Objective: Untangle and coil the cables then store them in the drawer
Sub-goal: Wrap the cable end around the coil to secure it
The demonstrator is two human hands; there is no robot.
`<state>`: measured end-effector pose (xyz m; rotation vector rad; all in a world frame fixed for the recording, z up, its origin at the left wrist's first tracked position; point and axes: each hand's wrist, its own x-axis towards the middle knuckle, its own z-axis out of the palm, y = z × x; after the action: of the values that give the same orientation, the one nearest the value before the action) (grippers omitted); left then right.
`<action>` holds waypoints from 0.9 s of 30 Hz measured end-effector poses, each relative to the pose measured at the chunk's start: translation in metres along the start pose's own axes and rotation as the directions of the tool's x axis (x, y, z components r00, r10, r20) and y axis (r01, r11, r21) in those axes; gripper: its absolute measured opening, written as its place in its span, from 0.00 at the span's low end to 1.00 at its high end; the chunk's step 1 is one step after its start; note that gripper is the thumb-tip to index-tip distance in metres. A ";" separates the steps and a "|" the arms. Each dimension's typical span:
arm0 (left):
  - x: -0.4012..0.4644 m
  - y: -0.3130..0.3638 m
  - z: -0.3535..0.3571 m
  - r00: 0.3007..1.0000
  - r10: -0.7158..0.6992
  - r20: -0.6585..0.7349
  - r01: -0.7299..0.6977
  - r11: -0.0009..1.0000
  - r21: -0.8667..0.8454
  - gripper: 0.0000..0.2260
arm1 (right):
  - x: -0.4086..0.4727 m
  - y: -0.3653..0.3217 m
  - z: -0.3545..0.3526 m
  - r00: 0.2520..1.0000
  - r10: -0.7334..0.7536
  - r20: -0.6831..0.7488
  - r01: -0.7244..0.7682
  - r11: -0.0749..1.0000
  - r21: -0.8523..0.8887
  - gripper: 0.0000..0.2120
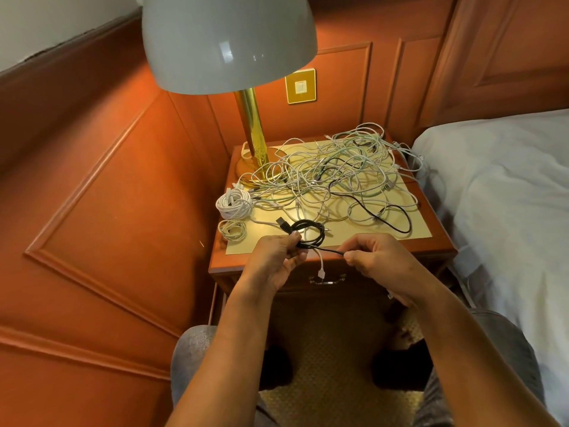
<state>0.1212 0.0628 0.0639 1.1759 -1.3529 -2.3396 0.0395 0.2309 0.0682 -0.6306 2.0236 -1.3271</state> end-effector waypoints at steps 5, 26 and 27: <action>-0.001 -0.004 0.005 0.995 0.099 0.030 -0.102 0.991 0.089 0.07 | -0.002 0.006 -0.007 1.000 -0.005 0.011 0.006 0.992 -0.123 0.08; -0.001 -0.029 0.010 0.966 0.148 0.213 -0.222 0.896 0.385 0.06 | 0.026 0.020 0.015 0.942 0.071 -0.329 0.046 0.941 0.334 0.09; 0.000 -0.029 0.009 0.964 0.135 0.230 -0.219 0.893 0.393 0.06 | 0.026 0.020 0.013 0.948 0.090 -0.305 0.019 0.941 0.337 0.10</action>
<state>0.1209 0.0850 0.0434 0.8754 -2.0130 -2.1442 0.0302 0.2124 0.0392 -0.2313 1.9663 -1.7932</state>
